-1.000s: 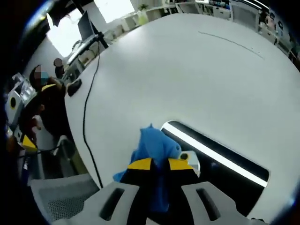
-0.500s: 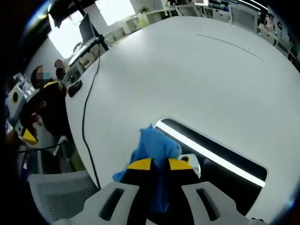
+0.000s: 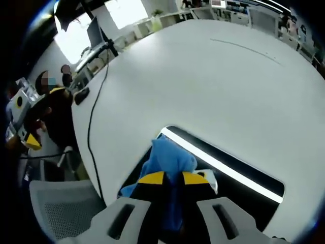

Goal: Wipe the mirror surface with the cleaning cloth until all visible marks leave the cleaned area.

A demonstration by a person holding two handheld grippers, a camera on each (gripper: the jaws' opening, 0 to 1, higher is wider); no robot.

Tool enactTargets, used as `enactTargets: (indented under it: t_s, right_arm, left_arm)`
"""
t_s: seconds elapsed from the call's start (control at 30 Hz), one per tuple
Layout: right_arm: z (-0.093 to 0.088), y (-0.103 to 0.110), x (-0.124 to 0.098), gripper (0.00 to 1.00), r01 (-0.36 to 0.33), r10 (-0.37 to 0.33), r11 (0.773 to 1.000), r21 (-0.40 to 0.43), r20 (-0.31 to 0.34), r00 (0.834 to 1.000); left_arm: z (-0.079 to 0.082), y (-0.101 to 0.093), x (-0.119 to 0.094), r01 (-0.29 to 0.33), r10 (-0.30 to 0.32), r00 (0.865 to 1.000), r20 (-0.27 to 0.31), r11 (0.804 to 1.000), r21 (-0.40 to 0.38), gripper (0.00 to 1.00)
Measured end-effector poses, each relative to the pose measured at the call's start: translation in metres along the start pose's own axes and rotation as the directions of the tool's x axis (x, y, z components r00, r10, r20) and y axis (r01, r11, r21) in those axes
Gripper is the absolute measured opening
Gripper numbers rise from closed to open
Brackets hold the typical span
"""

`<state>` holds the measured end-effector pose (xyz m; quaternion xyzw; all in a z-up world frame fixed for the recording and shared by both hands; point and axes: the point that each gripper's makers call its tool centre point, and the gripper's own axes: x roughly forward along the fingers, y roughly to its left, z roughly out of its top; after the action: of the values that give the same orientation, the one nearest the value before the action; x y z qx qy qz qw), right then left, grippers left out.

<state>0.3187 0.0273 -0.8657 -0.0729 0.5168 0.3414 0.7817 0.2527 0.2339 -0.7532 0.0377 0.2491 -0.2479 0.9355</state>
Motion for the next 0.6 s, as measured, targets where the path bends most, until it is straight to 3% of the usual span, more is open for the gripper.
enactTargets:
  t_s: [0.6]
  right_arm:
    - [-0.009, -0.019, -0.01, 0.07, 0.025, -0.026, 0.999, 0.022, 0.009, 1.0]
  left_arm:
    - [0.001, -0.002, 0.0, 0.007, -0.007, 1.0, -0.008, 1.0, 0.014, 1.0]
